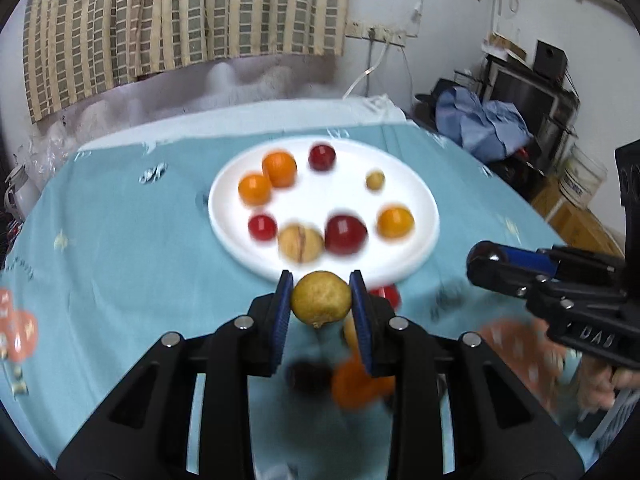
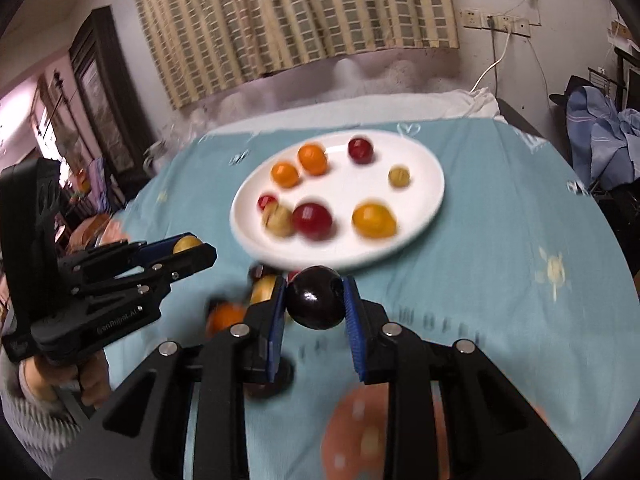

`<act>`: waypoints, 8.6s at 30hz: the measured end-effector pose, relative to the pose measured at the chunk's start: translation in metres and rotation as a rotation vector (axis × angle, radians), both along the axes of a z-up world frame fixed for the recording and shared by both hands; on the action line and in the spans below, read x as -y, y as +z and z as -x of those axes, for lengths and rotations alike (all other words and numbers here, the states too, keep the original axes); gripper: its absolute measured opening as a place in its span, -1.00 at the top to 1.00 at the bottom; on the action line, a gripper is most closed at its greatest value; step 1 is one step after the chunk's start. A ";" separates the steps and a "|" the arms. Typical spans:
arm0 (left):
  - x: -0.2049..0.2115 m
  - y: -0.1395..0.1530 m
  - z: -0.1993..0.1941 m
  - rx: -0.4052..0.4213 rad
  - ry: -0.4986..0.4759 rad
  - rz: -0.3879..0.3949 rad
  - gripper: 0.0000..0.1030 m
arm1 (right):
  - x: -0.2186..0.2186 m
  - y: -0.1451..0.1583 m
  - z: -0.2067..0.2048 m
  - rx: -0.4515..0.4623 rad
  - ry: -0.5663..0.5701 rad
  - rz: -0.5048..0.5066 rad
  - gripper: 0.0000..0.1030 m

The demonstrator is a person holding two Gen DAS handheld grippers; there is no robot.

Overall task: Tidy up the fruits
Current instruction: 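Grasp a small yellow lime with the left gripper while the right gripper grasps a dark plum, then grasp a dark plum with the left gripper while the right gripper grasps the brown mangosteen, then grasp the orange with the left gripper while the right gripper approaches the beige speckled fruit, then grasp the beige speckled fruit with the right gripper while the left gripper holds the orange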

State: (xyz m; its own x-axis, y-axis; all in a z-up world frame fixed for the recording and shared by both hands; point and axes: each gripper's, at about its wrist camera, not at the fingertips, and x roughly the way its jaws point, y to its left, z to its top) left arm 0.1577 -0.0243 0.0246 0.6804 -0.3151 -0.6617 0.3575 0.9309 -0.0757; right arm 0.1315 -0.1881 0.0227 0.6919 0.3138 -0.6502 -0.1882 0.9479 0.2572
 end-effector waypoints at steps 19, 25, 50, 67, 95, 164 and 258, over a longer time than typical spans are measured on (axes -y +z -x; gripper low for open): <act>-0.020 -0.010 -0.058 -0.041 0.172 0.116 -0.73 | 0.039 0.004 -0.062 -0.046 -0.111 -0.286 -0.20; -0.022 -0.020 0.009 0.011 0.157 0.032 -0.78 | 0.039 -0.007 -0.005 -0.057 -0.096 -0.268 -0.29; -0.013 -0.052 0.055 0.020 0.132 -0.185 -0.96 | 0.039 -0.029 0.032 -0.106 -0.115 -0.178 -0.31; -0.072 -0.054 0.090 -0.064 0.162 -0.024 -0.96 | 0.036 -0.029 0.031 -0.113 -0.097 -0.174 -0.31; -0.088 -0.071 0.033 -0.154 0.168 -0.009 0.11 | -0.037 -0.046 0.045 -0.107 0.164 0.081 -0.29; -0.071 -0.042 0.112 0.027 0.199 -0.008 -0.82 | 0.029 -0.035 0.032 -0.064 -0.133 -0.191 -0.55; -0.054 -0.042 0.111 0.000 0.103 0.027 0.19 | -0.029 -0.050 0.081 -0.090 0.103 -0.084 0.32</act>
